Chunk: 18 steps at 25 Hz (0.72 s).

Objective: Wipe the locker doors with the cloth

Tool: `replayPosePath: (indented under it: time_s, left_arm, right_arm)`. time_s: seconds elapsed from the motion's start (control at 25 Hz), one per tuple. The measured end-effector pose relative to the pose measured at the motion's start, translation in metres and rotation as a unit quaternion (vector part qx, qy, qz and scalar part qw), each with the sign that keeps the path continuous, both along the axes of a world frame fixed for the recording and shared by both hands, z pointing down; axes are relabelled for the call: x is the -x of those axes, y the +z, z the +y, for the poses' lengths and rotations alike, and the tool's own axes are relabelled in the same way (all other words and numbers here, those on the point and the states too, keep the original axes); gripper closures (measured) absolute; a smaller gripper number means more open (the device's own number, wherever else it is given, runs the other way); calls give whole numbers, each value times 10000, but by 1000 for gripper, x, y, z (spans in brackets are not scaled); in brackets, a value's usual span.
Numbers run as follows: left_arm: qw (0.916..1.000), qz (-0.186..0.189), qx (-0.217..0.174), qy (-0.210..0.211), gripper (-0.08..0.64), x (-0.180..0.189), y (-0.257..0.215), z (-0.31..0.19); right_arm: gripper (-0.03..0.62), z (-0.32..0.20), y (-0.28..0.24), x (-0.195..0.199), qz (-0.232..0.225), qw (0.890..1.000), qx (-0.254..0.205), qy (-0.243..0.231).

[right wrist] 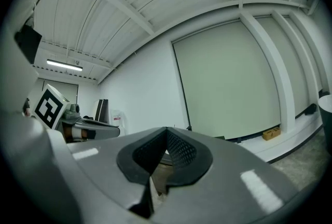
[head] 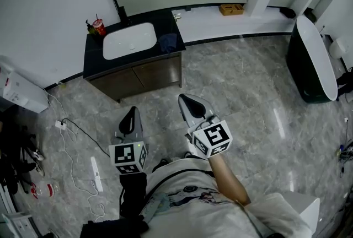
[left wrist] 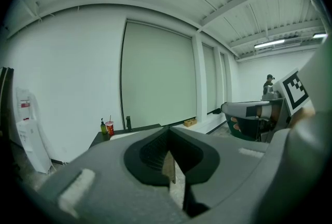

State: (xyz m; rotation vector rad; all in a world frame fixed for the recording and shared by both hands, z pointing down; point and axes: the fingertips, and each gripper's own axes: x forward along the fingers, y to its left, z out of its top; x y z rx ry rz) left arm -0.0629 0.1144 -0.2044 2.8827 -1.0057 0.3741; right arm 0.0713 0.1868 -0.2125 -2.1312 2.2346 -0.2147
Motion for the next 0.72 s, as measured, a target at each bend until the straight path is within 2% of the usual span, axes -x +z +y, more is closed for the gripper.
replayPosePath:
  time_s: [0.28,0.56,0.72]
  left_arm:
    - [10000,-77,51,-8,560,-15,7,13]
    - [9997,-180,140,-131,560,-33,15,25]
    - [9992,-285,240,-148,560,-37,26,26]
  right_arm:
    - [588,10,12,-11,-133,9998,92,-105]
    - [588,21,23,-15,-70,9976,260,-633]
    - [588,21,37,-24,-238,9972,380,-596]
